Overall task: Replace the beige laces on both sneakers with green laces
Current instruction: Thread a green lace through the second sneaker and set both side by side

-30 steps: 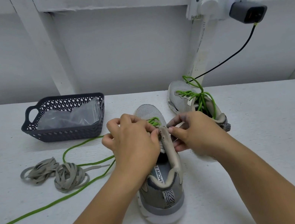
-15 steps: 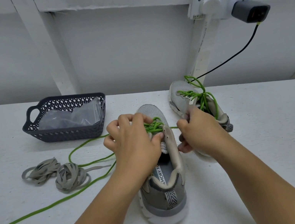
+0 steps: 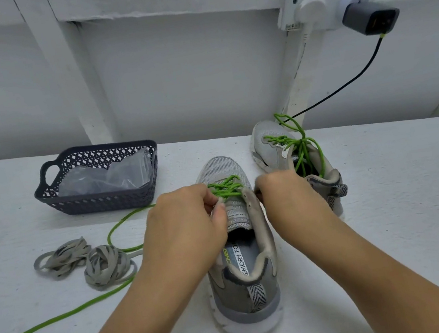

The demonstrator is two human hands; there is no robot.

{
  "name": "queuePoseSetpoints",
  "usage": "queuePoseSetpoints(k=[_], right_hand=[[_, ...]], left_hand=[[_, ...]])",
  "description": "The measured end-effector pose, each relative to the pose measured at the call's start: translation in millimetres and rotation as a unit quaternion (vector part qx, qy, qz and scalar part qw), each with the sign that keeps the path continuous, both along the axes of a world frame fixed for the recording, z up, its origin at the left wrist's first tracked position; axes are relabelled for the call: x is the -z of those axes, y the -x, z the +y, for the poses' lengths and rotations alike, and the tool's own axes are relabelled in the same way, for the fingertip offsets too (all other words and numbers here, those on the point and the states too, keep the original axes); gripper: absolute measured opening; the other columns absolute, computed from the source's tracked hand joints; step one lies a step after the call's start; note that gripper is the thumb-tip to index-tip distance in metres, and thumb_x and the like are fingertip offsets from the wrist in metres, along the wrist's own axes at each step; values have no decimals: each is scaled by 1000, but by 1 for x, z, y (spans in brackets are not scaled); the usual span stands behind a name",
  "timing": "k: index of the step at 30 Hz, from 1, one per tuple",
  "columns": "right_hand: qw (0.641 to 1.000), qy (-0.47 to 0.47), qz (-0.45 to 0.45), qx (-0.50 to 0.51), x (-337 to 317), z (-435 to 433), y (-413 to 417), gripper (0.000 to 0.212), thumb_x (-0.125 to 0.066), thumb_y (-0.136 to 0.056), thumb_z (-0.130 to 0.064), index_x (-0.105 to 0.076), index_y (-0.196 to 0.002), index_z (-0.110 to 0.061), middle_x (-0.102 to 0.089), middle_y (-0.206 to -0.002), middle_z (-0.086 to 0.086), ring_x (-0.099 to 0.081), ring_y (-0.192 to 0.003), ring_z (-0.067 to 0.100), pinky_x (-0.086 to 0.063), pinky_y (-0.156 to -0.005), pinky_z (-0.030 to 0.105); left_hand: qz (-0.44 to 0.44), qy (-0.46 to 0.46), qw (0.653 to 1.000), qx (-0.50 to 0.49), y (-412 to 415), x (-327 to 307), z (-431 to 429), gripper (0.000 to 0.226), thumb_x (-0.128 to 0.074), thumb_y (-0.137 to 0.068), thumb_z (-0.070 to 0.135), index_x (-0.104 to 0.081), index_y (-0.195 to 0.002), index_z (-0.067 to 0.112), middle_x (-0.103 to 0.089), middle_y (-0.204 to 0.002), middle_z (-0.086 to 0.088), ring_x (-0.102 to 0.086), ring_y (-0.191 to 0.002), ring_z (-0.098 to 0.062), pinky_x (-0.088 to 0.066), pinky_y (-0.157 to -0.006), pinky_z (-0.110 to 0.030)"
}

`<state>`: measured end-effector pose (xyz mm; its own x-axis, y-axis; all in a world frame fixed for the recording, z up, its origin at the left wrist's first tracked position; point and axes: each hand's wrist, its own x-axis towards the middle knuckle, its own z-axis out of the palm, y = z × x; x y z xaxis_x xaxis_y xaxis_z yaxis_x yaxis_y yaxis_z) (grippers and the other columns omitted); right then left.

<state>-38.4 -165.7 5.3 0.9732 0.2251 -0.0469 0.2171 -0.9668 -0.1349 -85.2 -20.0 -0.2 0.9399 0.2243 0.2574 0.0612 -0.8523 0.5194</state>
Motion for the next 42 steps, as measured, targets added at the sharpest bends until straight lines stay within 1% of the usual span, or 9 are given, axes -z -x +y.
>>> queuePoseSetpoints(k=[4,9,15,20,25,30,34,39,42], right_hand=[[992,52,98,54,2,-4,18,20,-42,-89,4,-51,-80,-11,-57,-92,8,-62,-102,27,-39,-67,28],[998,-51,-37,-6,4,4,-1,10,-49,-94,-11,-57,-100,-11,-55,-98,9,-59,-95,30,-43,-67,32],[991,68,100,57,3,-11,13,35,-44,-87,7,-30,-62,-12,-32,-64,1,-46,-70,18,-38,-64,27],[997,-75,-29,-5,4,3,1,17,-49,-94,-11,-60,-107,-12,-55,-97,8,-59,-98,30,-46,-73,34],[992,45,104,47,4,-11,8,31,-44,-88,7,-34,-64,-12,-33,-67,2,-44,-61,17,-39,-67,27],[998,-60,-22,-30,0,3,0,22,-47,-92,-5,-57,-110,-12,-51,-96,8,-58,-94,30,-48,-72,36],[991,55,123,26,-4,-7,3,25,-39,-77,13,-36,-64,-9,-33,-67,3,-37,-56,16,-34,-54,27],[999,-44,-16,-23,1,3,-7,9,-49,-91,-6,-56,-95,-10,-52,-91,8,-57,-85,28,-46,-65,33],[1000,-8,24,-19,0,-3,-4,21,-43,-91,-2,-48,-73,-11,-46,-76,6,-48,-68,24,-40,-59,29]], left_hand=[[7,-7,1000,9,-2,1,4,17,-63,-86,40,-71,-87,26,-70,-80,7,-65,-83,-16,-51,-77,-33],[1,-43,999,33,-3,1,3,19,-61,-87,41,-72,-89,26,-71,-82,5,-65,-85,-17,-51,-77,-34],[-2,-59,997,47,-5,2,2,18,-62,-85,40,-71,-85,25,-70,-80,5,-64,-83,-15,-50,-77,-33],[-2,-65,997,48,-5,5,-1,17,-61,-85,39,-71,-87,25,-70,-82,5,-65,-84,-18,-50,-77,-34],[-1,-32,998,52,-6,4,0,14,-64,-82,38,-70,-81,25,-70,-75,7,-65,-79,-15,-52,-75,-34],[-2,-38,998,51,-8,5,-4,13,-64,-81,36,-70,-81,25,-70,-76,7,-65,-82,-15,-51,-78,-35],[2,-26,998,50,-8,5,-2,11,-65,-81,37,-69,-78,27,-69,-72,9,-64,-78,-12,-51,-77,-32],[6,-25,999,41,-9,7,-2,12,-65,-79,38,-69,-78,27,-68,-71,10,-64,-78,-12,-51,-76,-31],[6,-14,999,42,-9,7,-1,11,-66,-79,38,-68,-76,28,-67,-69,12,-64,-76,-11,-52,-76,-31]])
